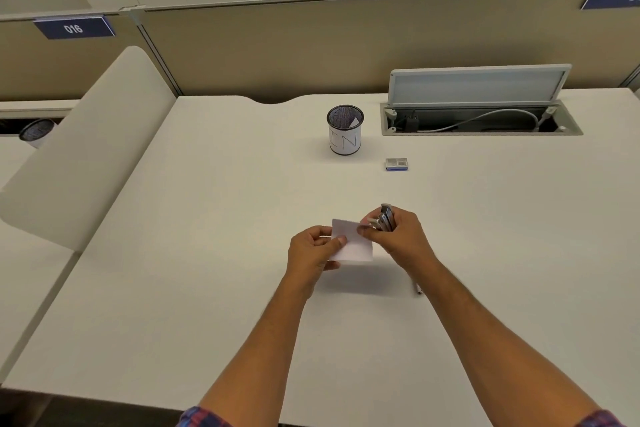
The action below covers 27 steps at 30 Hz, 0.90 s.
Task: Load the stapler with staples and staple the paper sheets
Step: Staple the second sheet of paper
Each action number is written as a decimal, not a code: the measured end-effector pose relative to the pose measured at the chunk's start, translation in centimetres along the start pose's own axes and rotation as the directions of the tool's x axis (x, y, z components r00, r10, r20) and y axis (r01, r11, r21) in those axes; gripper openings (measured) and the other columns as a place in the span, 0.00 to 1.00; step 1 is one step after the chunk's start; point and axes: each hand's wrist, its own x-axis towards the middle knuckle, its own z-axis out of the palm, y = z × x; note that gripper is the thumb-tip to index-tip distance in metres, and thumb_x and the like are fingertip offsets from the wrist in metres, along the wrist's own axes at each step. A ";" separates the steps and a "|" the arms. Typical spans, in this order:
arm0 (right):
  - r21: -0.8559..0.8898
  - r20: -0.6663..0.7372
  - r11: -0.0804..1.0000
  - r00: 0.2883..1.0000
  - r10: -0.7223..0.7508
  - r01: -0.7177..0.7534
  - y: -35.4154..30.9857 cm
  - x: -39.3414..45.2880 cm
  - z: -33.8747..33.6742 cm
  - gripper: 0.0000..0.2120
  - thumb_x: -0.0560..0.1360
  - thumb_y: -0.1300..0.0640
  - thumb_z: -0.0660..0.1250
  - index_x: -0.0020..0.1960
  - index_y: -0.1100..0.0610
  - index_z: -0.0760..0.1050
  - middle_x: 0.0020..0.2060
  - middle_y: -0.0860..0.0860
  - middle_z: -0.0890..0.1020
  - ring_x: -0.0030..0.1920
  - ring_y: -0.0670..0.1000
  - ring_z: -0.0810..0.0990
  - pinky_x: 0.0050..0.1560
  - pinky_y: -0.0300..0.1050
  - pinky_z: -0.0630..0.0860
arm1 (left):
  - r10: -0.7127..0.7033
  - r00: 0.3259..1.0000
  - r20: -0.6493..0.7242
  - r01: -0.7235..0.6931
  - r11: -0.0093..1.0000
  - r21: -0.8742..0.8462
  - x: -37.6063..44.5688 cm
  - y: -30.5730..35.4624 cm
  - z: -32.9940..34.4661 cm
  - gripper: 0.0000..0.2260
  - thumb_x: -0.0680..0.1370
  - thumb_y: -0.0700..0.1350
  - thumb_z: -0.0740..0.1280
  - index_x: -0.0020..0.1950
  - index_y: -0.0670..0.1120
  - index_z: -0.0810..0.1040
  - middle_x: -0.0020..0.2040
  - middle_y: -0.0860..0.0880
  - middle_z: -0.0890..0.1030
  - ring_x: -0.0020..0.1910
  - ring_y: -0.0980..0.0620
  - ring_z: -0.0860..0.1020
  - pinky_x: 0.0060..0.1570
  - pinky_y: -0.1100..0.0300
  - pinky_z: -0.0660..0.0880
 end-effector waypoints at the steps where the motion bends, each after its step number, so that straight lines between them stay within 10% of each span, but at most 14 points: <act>1: -0.040 0.031 0.999 0.999 -0.032 0.033 0.0 -0.1 -0.1 0.07 0.72 0.62 0.78 0.42 0.52 0.83 0.35 0.45 0.85 0.36 0.44 0.80 0.40 0.33 0.75 | -0.025 1.000 -0.005 0.024 0.999 -0.034 0.1 0.1 0.0 0.07 0.75 0.42 0.77 0.52 0.44 0.84 0.43 0.46 0.87 0.41 0.51 0.84 0.35 0.60 0.80; 6: -0.265 0.167 0.948 0.977 -0.134 0.175 0.3 -0.7 -0.5 0.06 0.72 0.61 0.76 0.40 0.51 0.82 0.31 0.40 0.80 0.33 0.41 0.75 0.36 0.31 0.69 | -0.147 0.989 0.026 0.149 0.965 -0.216 0.3 0.1 0.1 0.05 0.80 0.37 0.69 0.53 0.42 0.83 0.49 0.42 0.84 0.42 0.48 0.83 0.36 0.60 0.81; 12: -0.422 0.148 0.885 0.978 -0.147 0.197 0.7 -0.5 -0.3 0.05 0.72 0.58 0.77 0.41 0.55 0.80 0.34 0.48 0.83 0.37 0.54 0.79 0.41 0.50 0.77 | -0.194 0.977 0.089 0.212 0.931 -0.296 0.2 0.3 0.3 0.19 0.80 0.56 0.69 0.58 0.40 0.82 0.51 0.40 0.86 0.45 0.44 0.85 0.42 0.54 0.84; 17: -0.443 0.163 0.872 0.975 -0.152 0.210 0.6 -0.5 0.0 0.06 0.71 0.58 0.78 0.42 0.50 0.81 0.35 0.44 0.83 0.38 0.51 0.80 0.42 0.50 0.78 | -0.087 0.987 0.136 0.112 0.975 -0.191 0.0 0.0 0.4 0.14 0.76 0.42 0.76 0.60 0.41 0.82 0.54 0.38 0.85 0.49 0.43 0.85 0.45 0.54 0.83; 22: -0.157 0.156 0.982 0.984 -0.082 0.107 0.6 -0.4 -0.5 0.08 0.70 0.61 0.79 0.45 0.51 0.85 0.28 0.40 0.77 0.30 0.42 0.73 0.36 0.32 0.70 | 0.001 0.999 0.054 0.007 0.989 -0.145 0.1 0.0 0.6 0.10 0.77 0.36 0.73 0.59 0.43 0.83 0.54 0.38 0.86 0.53 0.40 0.85 0.46 0.54 0.83; 27: 0.146 0.014 0.989 0.999 0.036 -0.037 1.0 -0.6 -0.6 0.08 0.71 0.55 0.80 0.48 0.54 0.85 0.27 0.43 0.76 0.26 0.45 0.70 0.30 0.35 0.68 | 0.066 0.997 0.027 -0.064 0.996 -0.068 -0.1 0.4 0.7 0.10 0.79 0.37 0.71 0.59 0.44 0.82 0.52 0.38 0.86 0.51 0.41 0.86 0.42 0.55 0.84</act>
